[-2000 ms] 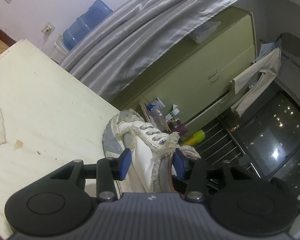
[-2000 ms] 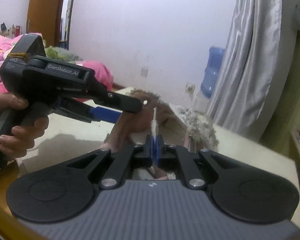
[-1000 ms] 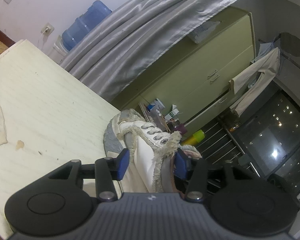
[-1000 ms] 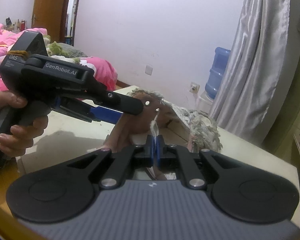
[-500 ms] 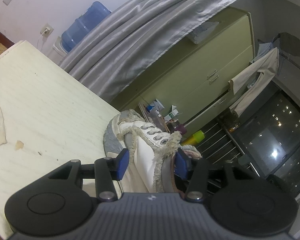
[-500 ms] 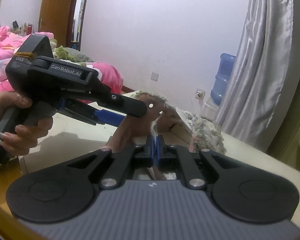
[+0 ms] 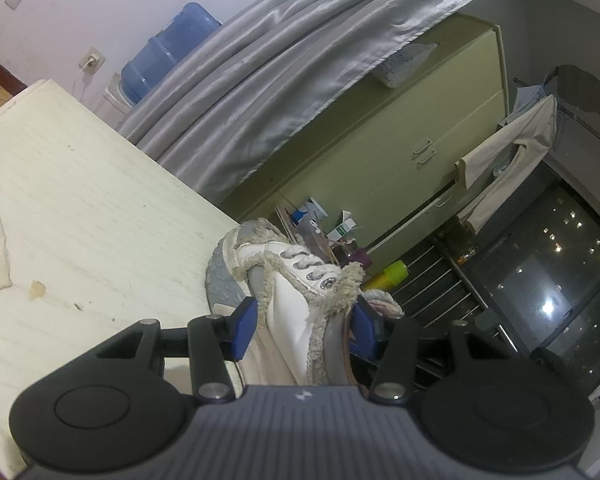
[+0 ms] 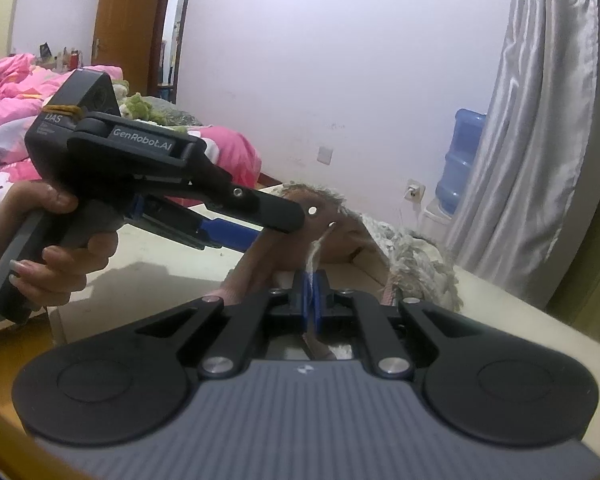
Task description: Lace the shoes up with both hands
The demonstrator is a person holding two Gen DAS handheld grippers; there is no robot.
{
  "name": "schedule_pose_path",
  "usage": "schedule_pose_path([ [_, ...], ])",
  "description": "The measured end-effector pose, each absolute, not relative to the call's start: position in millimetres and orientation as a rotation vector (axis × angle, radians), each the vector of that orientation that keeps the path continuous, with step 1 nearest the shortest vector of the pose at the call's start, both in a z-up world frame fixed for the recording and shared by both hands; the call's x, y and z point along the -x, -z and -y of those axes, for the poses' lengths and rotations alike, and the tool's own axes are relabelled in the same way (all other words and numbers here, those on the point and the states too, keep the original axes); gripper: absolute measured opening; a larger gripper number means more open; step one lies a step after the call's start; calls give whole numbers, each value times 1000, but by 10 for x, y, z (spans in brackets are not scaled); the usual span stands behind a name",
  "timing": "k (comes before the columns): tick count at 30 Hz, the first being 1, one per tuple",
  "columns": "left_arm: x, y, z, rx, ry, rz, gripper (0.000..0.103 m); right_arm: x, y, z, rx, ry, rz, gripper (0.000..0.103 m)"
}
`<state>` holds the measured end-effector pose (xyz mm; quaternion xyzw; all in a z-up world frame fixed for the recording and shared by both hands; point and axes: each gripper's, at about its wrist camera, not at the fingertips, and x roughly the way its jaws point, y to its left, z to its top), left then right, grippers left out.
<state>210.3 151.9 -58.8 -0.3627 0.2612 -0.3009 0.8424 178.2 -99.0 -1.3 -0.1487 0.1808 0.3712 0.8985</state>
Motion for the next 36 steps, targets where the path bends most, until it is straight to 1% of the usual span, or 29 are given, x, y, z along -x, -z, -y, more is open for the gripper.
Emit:
schedule_pose_path([
  [6,-2090,565,-1510,754,631,-542,51,-1805,-27,961,240,-667,-375,2],
  [9,-2054,544,-1521,745,634,-537,47,-1832,-31,933,204,-636,-372,2],
  [15,-1926,462,-1614,775,652,-474,47,-1844,-36,931,134,-562,-372,2],
  [21,-1957,432,-1644,795,639,-466,47,-1892,-21,944,41,-539,-365,2],
  [23,-2029,464,-1657,843,636,-475,47,-1909,-7,927,22,-545,-362,2],
  [29,-2404,759,-1651,1170,669,-600,47,-1909,17,901,32,-554,-351,2],
  [31,-2500,829,-1571,1218,661,-623,41,-1907,22,906,33,-561,-349,2],
  [32,-2526,841,-1536,1219,643,-619,37,-1903,26,906,35,-565,-347,2],
  [34,-2566,825,-1484,1193,622,-604,23,-1914,30,924,16,-563,-341,3],
  [35,-2591,828,-1464,1197,626,-607,11,-1920,31,922,16,-566,-343,3],
  [36,-2610,839,-1449,1209,633,-612,10,-1916,18,919,18,-563,-342,3],
])
